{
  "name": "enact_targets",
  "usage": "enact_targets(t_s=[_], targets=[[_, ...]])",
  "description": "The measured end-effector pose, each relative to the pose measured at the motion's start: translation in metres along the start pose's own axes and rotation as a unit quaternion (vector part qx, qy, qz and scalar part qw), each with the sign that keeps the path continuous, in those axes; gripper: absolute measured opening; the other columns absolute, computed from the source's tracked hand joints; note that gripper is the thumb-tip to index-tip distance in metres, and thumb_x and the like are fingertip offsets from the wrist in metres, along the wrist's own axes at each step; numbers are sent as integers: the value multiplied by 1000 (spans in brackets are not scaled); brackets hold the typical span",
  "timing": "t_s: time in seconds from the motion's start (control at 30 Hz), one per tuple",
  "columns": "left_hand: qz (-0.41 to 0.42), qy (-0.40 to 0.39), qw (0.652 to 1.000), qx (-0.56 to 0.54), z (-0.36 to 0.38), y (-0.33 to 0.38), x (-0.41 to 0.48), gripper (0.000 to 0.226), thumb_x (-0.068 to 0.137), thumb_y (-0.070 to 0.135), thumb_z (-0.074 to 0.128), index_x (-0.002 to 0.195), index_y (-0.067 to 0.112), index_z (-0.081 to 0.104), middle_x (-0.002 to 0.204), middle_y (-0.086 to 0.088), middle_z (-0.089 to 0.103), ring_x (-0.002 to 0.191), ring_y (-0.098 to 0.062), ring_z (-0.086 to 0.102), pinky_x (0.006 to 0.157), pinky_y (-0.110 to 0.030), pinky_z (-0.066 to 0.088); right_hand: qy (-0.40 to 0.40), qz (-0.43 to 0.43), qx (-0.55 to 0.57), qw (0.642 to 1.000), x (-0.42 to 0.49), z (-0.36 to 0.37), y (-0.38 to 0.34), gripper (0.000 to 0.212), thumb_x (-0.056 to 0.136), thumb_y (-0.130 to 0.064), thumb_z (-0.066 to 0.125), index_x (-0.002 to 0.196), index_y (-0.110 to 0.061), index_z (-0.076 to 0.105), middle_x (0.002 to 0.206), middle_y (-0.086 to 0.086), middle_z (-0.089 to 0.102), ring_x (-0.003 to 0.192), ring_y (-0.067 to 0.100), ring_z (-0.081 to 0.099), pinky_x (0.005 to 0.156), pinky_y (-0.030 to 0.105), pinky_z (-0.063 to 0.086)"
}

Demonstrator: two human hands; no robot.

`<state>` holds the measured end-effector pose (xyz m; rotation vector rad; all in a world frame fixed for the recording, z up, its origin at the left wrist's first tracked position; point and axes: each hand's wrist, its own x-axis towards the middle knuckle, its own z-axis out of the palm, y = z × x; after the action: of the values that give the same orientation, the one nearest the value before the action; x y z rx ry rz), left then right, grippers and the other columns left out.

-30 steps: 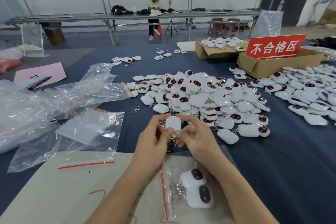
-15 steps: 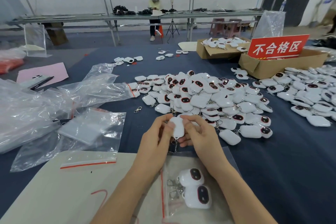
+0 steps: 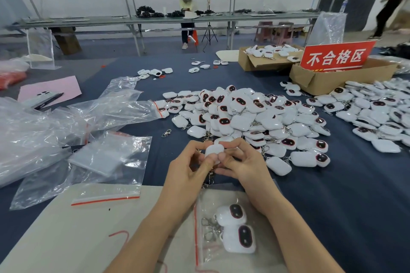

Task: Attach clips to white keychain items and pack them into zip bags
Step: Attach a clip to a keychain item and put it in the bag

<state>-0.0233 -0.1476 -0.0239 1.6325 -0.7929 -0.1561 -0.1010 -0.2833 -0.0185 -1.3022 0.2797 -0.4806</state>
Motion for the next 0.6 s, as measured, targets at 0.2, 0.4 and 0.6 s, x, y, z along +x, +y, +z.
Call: enact_targets(t_s=[0.2,0.4,0.6], targets=[[5,4,1000,16,2,1,0,17,98,32,64,108,46,65,86,11,70,75,-20,63,67,-37,51,14,-15,4,1000,0,0,1,14,93,3,65,91,-10,63,100,12,74,92,21,72,73,27,59],[6,20,999,47,2,-2,2,23,103,28,58,115,47,62,96,20,71,81,-9,68,69,-18,53,37,-17,-7,999,0,3,2,9,94,0,64,92,-9,65,106,20,71,97,32,72,76,29,60],[-9,26,999,-17,1,-2,1,18,103,28,57,110,42,65,95,9,74,88,-16,71,81,-49,60,25,-5,28,999,1,3,0,12,93,-7,69,90,-18,74,103,15,75,101,29,73,80,26,59]])
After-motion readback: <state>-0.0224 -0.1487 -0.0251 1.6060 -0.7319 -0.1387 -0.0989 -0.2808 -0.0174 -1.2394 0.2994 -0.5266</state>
